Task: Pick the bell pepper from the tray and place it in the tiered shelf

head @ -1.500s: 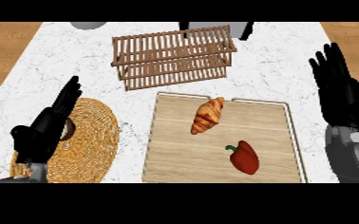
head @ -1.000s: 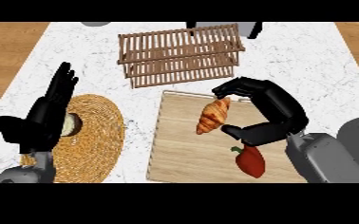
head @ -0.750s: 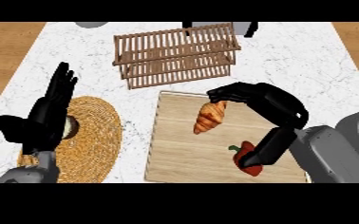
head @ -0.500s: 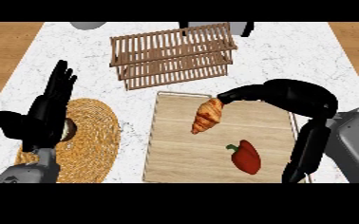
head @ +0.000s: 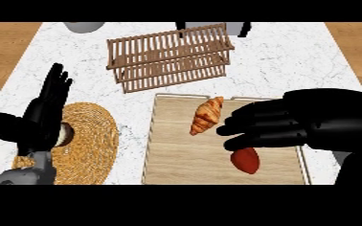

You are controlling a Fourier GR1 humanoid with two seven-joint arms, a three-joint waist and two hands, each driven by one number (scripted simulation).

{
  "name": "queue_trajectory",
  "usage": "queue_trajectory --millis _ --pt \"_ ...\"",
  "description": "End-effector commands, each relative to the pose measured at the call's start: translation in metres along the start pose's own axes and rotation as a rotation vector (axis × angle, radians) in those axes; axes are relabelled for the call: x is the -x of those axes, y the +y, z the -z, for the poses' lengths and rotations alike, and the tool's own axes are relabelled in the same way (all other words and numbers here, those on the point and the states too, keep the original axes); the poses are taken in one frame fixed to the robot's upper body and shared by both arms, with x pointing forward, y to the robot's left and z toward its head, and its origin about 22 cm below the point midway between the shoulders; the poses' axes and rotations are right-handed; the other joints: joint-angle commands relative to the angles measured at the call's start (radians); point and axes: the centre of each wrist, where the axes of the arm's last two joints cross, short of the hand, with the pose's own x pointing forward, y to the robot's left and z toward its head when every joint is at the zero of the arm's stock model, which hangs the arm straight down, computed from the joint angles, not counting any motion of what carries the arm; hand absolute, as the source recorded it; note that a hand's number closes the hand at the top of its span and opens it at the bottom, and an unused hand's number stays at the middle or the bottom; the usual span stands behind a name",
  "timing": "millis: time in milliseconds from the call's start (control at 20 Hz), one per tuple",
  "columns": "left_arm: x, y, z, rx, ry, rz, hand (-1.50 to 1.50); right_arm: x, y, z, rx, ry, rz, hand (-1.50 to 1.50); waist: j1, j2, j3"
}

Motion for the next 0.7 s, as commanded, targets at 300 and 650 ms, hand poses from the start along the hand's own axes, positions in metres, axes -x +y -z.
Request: queue_trajectory --millis 300,650 --pt "0.000 -0.002 -0.004 -0.013 -0.020 0.006 0.00 -0.030 0.073 0.024 -0.036 0.233 -0.295 -1.50 0.005 0.008 0.000" --pt "0.008 -0.019 -0.014 -0.001 -0.012 -0.004 0.00 -0.019 0.094 0.038 -0.047 0.364 -0.521 -1.50 0.013 0.009 0.001"
